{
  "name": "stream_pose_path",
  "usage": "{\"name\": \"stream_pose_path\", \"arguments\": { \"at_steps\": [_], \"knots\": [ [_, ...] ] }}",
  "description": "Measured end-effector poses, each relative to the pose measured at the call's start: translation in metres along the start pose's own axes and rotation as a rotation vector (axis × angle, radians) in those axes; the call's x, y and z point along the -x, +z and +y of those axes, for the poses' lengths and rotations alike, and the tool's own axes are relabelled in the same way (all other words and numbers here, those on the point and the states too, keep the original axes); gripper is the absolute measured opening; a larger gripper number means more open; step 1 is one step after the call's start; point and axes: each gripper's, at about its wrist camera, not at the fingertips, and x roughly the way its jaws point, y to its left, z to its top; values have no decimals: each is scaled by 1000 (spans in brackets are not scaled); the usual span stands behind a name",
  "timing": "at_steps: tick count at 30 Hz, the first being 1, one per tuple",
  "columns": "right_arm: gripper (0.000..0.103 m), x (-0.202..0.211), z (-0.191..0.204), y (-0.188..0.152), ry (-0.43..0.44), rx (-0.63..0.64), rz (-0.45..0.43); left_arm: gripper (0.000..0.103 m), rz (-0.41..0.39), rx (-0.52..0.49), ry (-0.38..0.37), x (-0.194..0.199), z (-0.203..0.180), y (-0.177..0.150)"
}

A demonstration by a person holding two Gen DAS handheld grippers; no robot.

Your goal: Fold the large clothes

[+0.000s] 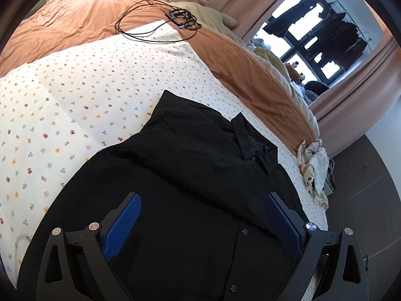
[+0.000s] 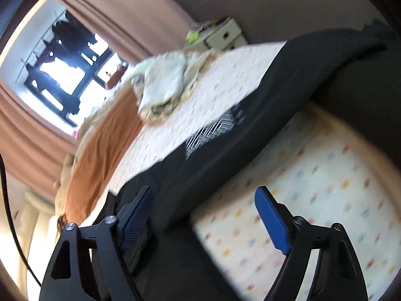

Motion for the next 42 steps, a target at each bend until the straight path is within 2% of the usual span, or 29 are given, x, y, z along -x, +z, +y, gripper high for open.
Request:
{"name": "stream_pose_path", "arguments": {
  "at_steps": [6, 8, 9, 10, 15, 20, 27, 35, 42],
  "knots": [
    [61, -16, -23, 7, -53, -15, -42, 98, -4, -8, -26, -1, -7, -5],
    [45, -18, -33, 10, -65, -27, -54, 98, 1, -12, -24, -3, -9, -7],
    [19, -18, -37, 12, -51, -38, -63, 98, 3, -10, -23, -3, -9, -7],
    [9, -16, -41, 12, -35, -41, -65, 98, 3, -7, -23, -3, -8, -8],
    [7, 0, -20, 14, 12, 24, -112, 98, -2, 12, -23, -2, -8, -8],
    [7, 24, 13, 16, 144, 65, -148, 98, 5, 6, -10, -1, -9, -7],
    [7, 35, 79, 2, 315, 190, -97, 98, 9, 11, -29, 2, -10, -6],
    [7, 23, 139, -35, 355, 306, -19, 98, 32, 42, -39, 0, -1, -4],
    [7, -11, 161, -74, 360, 352, 80, 98, 43, 53, -45, -1, 4, 0]
  ]
}}
